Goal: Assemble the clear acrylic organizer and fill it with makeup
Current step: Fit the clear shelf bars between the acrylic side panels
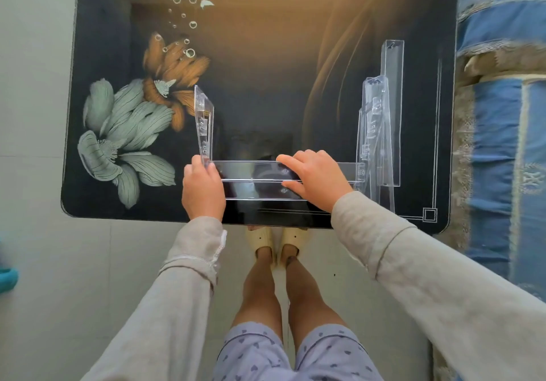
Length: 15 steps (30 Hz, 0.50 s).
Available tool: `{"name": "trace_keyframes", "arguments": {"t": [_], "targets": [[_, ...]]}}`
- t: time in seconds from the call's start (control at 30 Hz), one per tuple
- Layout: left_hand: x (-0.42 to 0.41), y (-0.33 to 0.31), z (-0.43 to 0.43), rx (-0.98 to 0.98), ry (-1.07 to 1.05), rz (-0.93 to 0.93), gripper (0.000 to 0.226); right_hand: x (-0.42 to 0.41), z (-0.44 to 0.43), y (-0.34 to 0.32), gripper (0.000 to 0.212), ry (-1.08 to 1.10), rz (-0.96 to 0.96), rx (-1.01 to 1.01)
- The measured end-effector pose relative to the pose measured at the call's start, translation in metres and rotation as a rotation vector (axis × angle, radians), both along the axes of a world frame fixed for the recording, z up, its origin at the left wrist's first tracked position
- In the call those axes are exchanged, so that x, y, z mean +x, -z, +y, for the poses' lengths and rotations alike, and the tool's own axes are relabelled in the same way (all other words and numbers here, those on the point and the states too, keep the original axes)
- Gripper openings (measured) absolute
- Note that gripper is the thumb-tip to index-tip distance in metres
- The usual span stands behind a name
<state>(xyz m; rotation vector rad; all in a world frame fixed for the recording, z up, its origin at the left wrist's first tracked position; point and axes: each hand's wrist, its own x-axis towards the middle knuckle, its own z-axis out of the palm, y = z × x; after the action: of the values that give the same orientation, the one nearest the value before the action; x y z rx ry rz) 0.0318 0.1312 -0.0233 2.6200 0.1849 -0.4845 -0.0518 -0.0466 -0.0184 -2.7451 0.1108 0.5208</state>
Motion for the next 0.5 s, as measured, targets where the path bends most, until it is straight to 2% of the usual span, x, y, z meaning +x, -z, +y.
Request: {"name": "trace_keyframes", "arguments": {"t": [0.07,0.13,0.23,0.3,0.4,0.5], "targets": [[-0.004,-0.003,0.001,0.018,0.003,-0.071,0.036,-0.002,0.002,-0.004,0.053,0.026,-0.022,0.023],[-0.012,-0.01,0.001,0.04,0.061,-0.211,0.049,-0.011,0.003,-0.013,0.054,0.126,-0.127,0.085],[-0.029,-0.017,-0.013,0.009,0.249,-0.399,0.049,-0.038,0.0,-0.027,0.041,0.44,-0.359,0.142],[-0.04,-0.019,-0.032,0.016,0.421,-0.472,0.046,-0.06,-0.008,-0.032,0.034,0.675,-0.43,0.128],[-0.055,-0.019,-0.069,0.009,0.728,-0.515,0.039,-0.087,-0.022,-0.032,0.031,0.978,-0.398,0.095],[-0.069,-0.016,-0.107,0.008,0.955,-0.436,0.037,-0.096,-0.031,-0.028,0.028,1.09,-0.288,0.108]]}}
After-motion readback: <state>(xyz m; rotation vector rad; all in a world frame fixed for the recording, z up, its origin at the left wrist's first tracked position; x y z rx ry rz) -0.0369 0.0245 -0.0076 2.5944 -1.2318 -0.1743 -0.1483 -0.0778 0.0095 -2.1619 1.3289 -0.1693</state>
